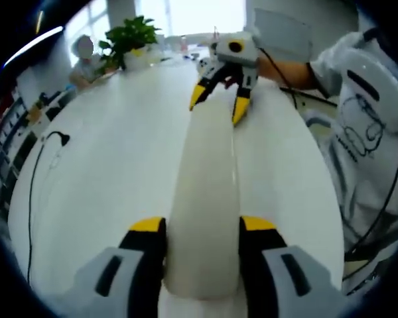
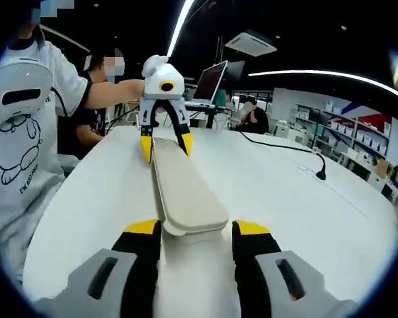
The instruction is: Arrange the utensils inside the cutlery case until each visible utensil rests in its matching compartment.
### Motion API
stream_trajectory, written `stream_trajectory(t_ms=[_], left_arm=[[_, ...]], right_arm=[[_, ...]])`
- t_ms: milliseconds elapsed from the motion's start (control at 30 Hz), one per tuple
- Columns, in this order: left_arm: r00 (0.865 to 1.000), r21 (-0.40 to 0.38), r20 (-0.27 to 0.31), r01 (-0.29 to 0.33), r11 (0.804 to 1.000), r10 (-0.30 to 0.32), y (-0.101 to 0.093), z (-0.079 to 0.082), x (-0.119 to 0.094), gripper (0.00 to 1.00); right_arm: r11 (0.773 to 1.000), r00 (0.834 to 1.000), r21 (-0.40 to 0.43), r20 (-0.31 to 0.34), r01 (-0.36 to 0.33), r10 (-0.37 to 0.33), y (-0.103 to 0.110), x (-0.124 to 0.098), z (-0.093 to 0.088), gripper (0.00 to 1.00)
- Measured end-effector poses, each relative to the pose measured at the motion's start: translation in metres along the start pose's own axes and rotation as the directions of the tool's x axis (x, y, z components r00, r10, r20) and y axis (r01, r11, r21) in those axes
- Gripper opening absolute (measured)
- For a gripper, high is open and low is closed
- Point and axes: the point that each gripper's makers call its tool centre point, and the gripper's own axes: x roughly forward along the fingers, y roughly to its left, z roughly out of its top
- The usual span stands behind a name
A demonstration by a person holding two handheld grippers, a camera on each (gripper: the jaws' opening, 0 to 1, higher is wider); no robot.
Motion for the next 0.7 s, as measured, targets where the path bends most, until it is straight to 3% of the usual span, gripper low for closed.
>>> stream_trajectory(t_ms=[100, 200, 267, 367, 533, 700], left_arm=[[1.000, 0.009, -0.002, -0.006, 1.000, 0.006, 0.0013, 0.0007, -0.0019, 0.46], [1.000, 0.018, 0.001, -0.020, 1.000, 0.020, 0.0055, 0.0037, -0.0060, 0.46], [1.000, 0.039, 0.000, -0.030, 0.999, 0.030, 0.0082, 0.0033, -0.0071, 0.46], [1.000, 0.011, 0.006, -0.019, 1.000, 0.019, 0.0093, 0.0000, -0.0052, 0.46], [1.000, -0.006, 0.003, -0.011, 1.000, 0.011, 0.0086, -0.0039, -0.0002, 0.45], [1.000, -0.017, 0.004, -0.001, 1.000, 0.002, 0.0078, -0.0042, 0.0001, 0.46]], right_arm=[[0.998, 0.999, 0.046, 0.012, -0.032, 0.032, 0.0025, 0.0023, 0.0006, 0.47], [0.997, 0.997, 0.038, 0.001, -0.072, 0.072, 0.0085, 0.0069, 0.0002, 0.48], [0.996, 0.997, 0.040, -0.003, -0.074, 0.075, 0.0075, 0.0089, 0.0009, 0.48], [0.993, 0.996, 0.087, 0.053, -0.077, 0.072, 0.0058, 0.0075, 0.0082, 0.46], [0.994, 0.997, 0.092, 0.055, -0.055, 0.050, 0.0007, 0.0069, 0.0050, 0.39], [0.994, 0.997, 0.094, 0.061, -0.056, 0.050, 0.0019, 0.0073, 0.0079, 0.39]])
